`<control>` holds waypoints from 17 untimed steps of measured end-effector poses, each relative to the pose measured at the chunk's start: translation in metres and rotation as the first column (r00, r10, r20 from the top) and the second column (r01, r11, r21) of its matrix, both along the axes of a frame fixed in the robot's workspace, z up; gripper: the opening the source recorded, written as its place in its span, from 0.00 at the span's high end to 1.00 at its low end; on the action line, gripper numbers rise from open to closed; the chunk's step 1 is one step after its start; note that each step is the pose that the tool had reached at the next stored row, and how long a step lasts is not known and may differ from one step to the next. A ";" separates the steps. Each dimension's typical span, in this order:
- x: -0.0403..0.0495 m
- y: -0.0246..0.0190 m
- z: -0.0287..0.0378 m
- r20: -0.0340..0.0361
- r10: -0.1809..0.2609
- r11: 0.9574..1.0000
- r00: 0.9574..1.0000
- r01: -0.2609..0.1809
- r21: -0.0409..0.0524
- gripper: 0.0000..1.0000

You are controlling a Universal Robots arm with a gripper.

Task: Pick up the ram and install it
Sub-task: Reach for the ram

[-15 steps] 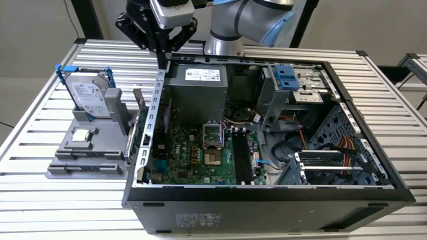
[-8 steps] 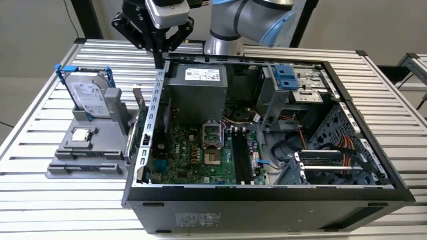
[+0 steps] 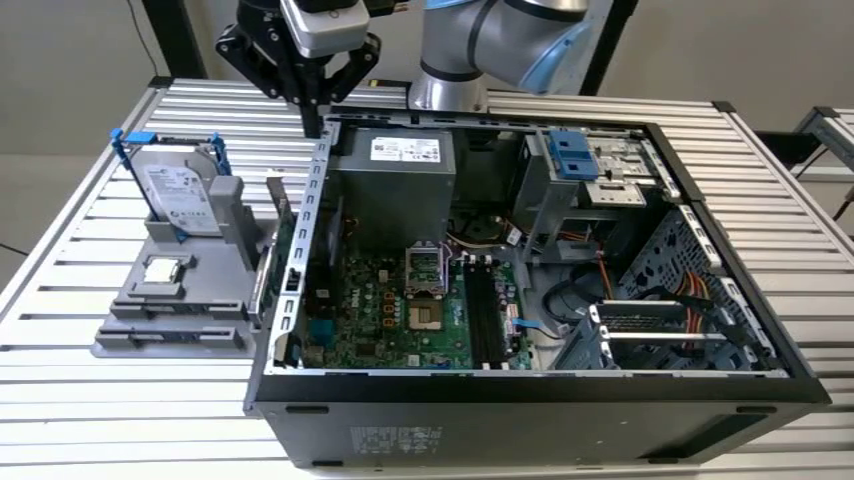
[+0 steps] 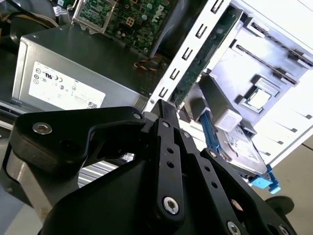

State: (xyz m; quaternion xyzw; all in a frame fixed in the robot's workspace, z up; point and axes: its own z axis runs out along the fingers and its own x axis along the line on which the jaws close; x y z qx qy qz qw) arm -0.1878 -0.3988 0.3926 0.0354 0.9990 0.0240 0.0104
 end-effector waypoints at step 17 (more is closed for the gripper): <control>-0.0126 0.0000 0.0000 0.000 0.000 1.000 1.000 0.000 0.000 1.00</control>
